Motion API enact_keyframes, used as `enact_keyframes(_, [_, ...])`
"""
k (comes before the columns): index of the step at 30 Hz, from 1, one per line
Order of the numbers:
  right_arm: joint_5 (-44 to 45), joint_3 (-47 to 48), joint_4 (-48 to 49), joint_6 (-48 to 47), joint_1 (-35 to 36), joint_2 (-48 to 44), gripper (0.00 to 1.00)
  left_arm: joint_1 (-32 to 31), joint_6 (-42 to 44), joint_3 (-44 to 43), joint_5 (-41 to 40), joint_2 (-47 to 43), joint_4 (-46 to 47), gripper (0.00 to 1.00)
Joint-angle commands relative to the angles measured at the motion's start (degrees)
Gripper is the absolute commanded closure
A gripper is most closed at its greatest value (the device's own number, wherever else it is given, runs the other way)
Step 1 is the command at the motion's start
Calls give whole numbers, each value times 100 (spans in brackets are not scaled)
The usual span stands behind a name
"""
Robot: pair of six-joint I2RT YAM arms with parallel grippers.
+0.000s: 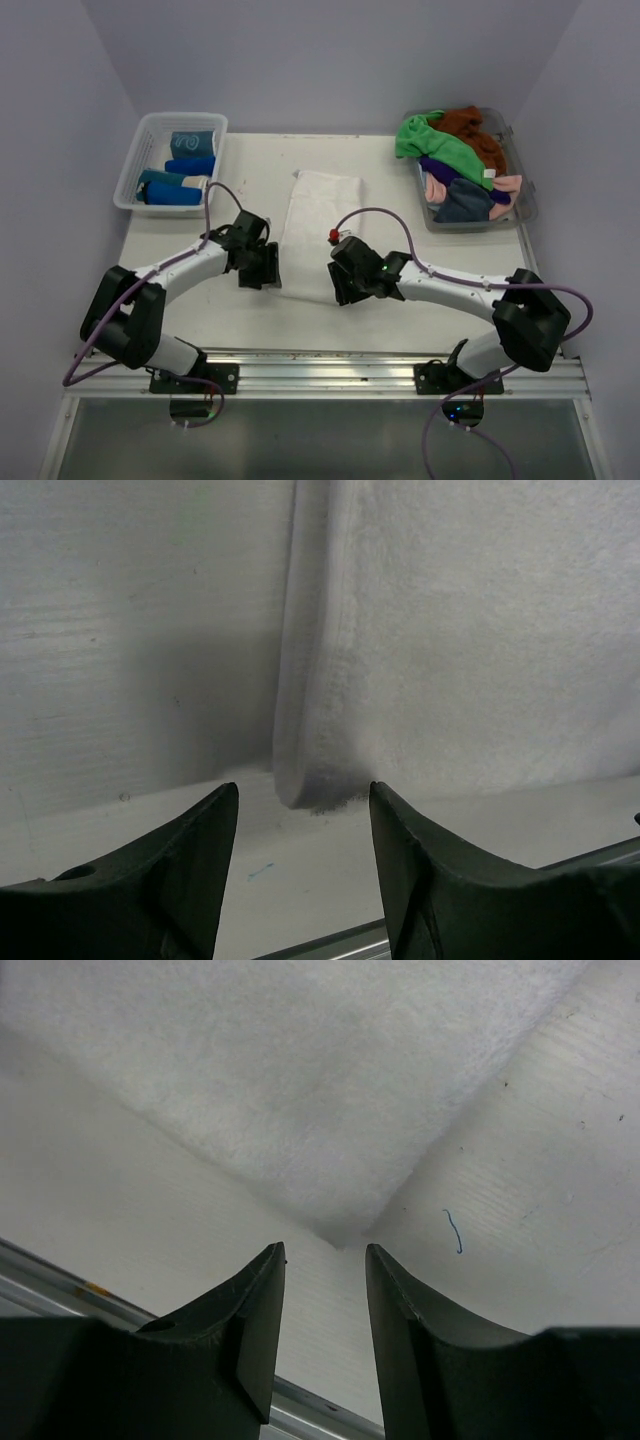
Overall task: Roll the towels
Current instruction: Roll the towel
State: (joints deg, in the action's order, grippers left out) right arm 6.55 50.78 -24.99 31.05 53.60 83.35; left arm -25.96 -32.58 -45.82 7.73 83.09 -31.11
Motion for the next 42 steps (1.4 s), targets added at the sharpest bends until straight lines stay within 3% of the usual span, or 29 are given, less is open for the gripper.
enact_keyframes(1, [154, 204, -173, -90, -17, 225, 58, -6, -143, 134, 150, 172, 307, 42])
enact_keyframes(11, [443, 142, -120, -82, 1, 234, 57, -6, -310, 372, 194, 375, 545, 56])
enact_keyframes(16, [462, 81, 55, -11, -17, 427, 58, -6, -407, 469, 282, 340, 738, 77])
enact_keyframes(21, [382, 19, 171, -230, -17, 656, 67, -6, -442, 460, 335, 313, 650, 100])
enact_keyframes(25, [541, -16, -23, -415, 1, 446, 69, -15, -486, 521, 554, 94, 642, 100])
enact_keyframes(31, [927, -25, -85, -828, 370, -187, 60, -15, -820, 732, 494, -310, 493, 100])
enact_keyframes(36, [831, 177, 144, -1355, 537, 101, 53, -6, -890, 663, 361, -408, 352, 100])
enact_keyframes(42, [401, 511, 389, -1979, 748, 524, 51, -6, -970, 610, 344, -364, 334, 100])
